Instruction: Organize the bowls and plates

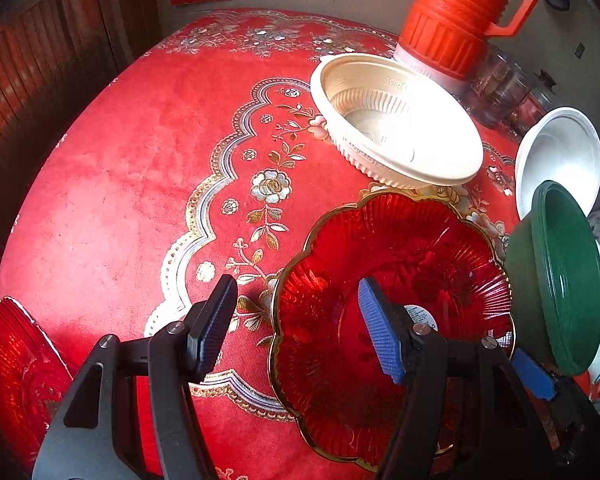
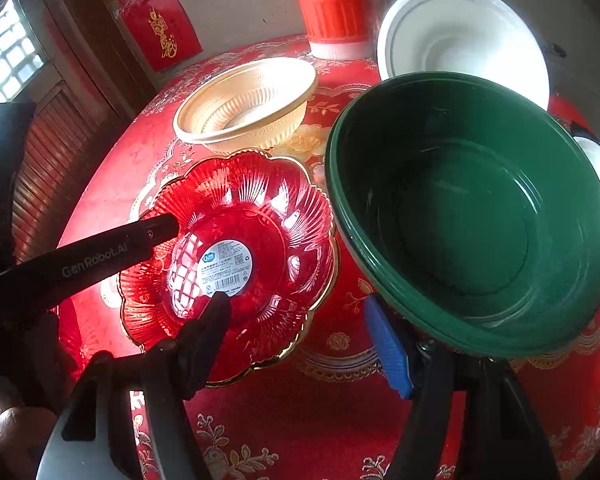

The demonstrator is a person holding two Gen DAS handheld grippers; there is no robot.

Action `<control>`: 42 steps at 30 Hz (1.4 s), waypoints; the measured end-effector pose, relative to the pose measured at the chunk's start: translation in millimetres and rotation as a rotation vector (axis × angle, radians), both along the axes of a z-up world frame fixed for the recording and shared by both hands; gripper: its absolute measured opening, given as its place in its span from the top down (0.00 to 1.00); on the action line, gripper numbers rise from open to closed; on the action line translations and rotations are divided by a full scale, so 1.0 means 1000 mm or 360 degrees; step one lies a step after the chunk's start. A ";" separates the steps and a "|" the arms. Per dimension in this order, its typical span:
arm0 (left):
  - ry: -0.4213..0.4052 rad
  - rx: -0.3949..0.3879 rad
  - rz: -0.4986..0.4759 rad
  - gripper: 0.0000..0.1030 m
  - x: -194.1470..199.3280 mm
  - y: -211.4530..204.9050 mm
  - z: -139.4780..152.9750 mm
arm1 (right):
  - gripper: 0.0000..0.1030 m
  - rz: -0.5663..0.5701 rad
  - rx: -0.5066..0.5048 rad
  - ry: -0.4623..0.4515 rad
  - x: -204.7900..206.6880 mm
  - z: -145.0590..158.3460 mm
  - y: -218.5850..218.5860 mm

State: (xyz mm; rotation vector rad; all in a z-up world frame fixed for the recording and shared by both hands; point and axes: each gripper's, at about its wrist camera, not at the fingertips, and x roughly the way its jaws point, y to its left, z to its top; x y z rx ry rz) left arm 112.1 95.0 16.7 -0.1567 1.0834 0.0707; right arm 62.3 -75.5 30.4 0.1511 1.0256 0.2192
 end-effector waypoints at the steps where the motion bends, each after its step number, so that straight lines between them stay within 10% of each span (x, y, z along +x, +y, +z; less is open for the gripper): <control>1: 0.0014 0.0001 -0.0001 0.38 0.001 0.000 -0.002 | 0.33 -0.0009 0.0001 0.0001 0.002 -0.001 0.000; 17: 0.0040 0.0064 -0.0064 0.38 0.009 -0.011 -0.006 | 0.34 -0.0014 -0.0072 -0.0028 0.014 -0.005 0.008; 22: 0.0038 0.0051 -0.0109 0.38 0.007 -0.014 -0.005 | 0.58 -0.0013 -0.0075 -0.0057 0.014 -0.005 0.009; 30: 0.0021 0.0048 -0.0113 0.67 -0.003 -0.006 -0.002 | 0.71 0.0010 -0.0070 -0.0086 0.007 -0.006 0.009; 42: -0.0068 0.0051 -0.0107 0.67 -0.031 0.001 0.017 | 0.71 0.0054 -0.0124 -0.0153 -0.009 0.005 0.017</control>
